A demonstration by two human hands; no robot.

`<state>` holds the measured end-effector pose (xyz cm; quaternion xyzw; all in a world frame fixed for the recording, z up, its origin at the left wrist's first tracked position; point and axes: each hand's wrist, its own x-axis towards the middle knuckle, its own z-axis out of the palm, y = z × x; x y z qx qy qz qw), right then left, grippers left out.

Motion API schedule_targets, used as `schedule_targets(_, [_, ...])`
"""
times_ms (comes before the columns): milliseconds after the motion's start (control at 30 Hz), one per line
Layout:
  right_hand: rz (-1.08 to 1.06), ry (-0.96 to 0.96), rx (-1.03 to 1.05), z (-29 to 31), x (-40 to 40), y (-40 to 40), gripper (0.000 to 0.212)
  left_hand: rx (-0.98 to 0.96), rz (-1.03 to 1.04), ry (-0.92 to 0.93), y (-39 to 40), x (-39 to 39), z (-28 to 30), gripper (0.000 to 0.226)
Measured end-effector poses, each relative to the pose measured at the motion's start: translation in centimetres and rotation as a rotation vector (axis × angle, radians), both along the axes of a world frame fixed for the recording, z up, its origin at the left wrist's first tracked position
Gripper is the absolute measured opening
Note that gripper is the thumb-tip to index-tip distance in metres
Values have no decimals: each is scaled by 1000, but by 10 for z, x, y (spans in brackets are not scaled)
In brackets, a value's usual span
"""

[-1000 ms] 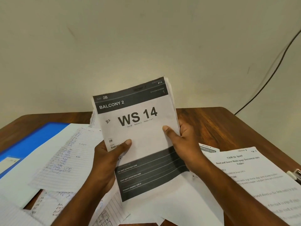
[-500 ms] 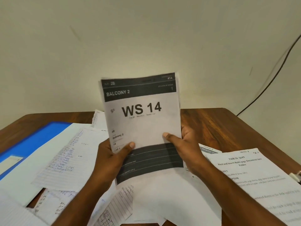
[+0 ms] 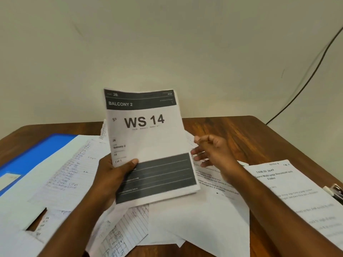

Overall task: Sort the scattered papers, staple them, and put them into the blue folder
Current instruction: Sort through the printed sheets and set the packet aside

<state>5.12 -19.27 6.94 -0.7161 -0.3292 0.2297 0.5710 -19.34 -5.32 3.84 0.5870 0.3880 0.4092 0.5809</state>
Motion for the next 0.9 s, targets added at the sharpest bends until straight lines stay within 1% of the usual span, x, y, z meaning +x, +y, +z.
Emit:
schedule_targets(33, [-37, -118, -87, -4, 12, -2, 22, -18, 17, -13, 4, -5, 1, 28])
schedule_targets(67, [-60, -247, -197, -9, 22, -4, 27, -38, 36, -29, 10, -9, 2, 31])
schedule_targets(133, [-76, -427, -411, -17, 36, -10, 48, -76, 82, -66, 21, -18, 1, 38])
schedule_targets(200, [-69, -544, -582, -24, 43, -14, 70, -115, 120, -103, 31, -23, -3, 44])
schedule_targets(233, [-55, -578, -638, -26, 43, -16, 77, -130, 136, -118, 34, -25, -5, 46])
schedule_targets(267, [-45, -593, -661, -26, 44, -18, 80, -141, 150, -128, 36, -26, -7, 47])
schedule_targets(333, [-17, -591, -674, -23, 42, -20, 77, -153, 159, -142, 39, -26, -11, 48])
schedule_targets(433, [15, -578, -675, -21, 42, -23, 80, -152, 154, -137, 41, -25, -15, 48])
schedule_targets(567, [45, -587, -652, -27, 38, -22, 104, -141, 132, -127, 40, -22, -17, 49])
schedule_targets(667, [71, -615, -627, -30, 28, -18, 103, -130, 108, -126, 36, -20, -15, 44])
schedule_targets(800, [26, -699, -635, -36, 23, -11, 131, -132, 107, -141, 32, -21, -13, 41])
schedule_targets(833, [15, -717, -641, -36, 22, -10, 132, -133, 108, -141, 31, -21, -13, 40])
schedule_targets(900, [34, -695, -624, -34, 22, -7, 120, -138, 100, -139, 30, -20, -13, 40])
